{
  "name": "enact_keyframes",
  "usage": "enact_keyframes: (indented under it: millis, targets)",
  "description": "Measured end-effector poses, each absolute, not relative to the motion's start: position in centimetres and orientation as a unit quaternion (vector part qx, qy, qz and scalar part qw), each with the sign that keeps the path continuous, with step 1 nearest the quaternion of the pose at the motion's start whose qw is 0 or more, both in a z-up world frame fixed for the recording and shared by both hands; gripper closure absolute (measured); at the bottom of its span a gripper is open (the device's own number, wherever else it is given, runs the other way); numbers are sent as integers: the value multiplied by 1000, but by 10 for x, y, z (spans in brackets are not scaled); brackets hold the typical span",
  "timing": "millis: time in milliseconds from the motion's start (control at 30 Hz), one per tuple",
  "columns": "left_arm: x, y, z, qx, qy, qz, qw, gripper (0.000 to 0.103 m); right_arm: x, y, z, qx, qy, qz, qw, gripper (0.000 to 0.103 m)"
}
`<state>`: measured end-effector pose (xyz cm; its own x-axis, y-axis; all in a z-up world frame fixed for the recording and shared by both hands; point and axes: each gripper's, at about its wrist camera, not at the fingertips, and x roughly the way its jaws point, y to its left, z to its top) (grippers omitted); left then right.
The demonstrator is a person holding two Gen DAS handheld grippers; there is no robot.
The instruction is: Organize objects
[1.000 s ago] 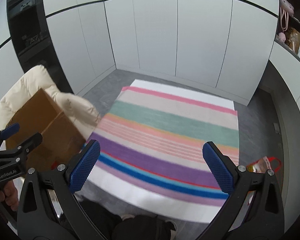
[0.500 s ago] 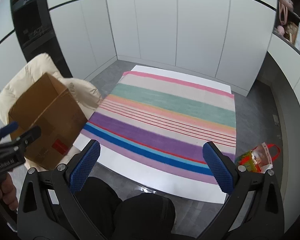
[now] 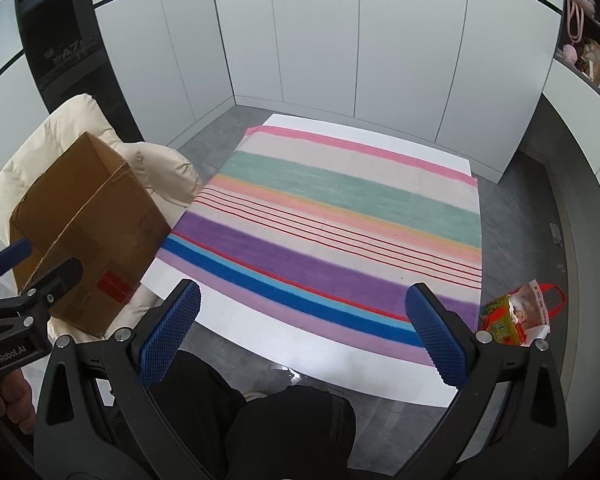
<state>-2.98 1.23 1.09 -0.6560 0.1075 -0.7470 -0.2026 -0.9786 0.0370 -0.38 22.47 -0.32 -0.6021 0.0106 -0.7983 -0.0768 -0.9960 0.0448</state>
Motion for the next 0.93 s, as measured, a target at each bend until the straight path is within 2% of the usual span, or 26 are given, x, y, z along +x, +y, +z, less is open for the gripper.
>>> enact_keyframes:
  millis: [933]
  targets:
    - [-28, 21, 7, -414, 66, 903, 97, 1, -9, 224, -8, -447, 28, 894, 25, 0]
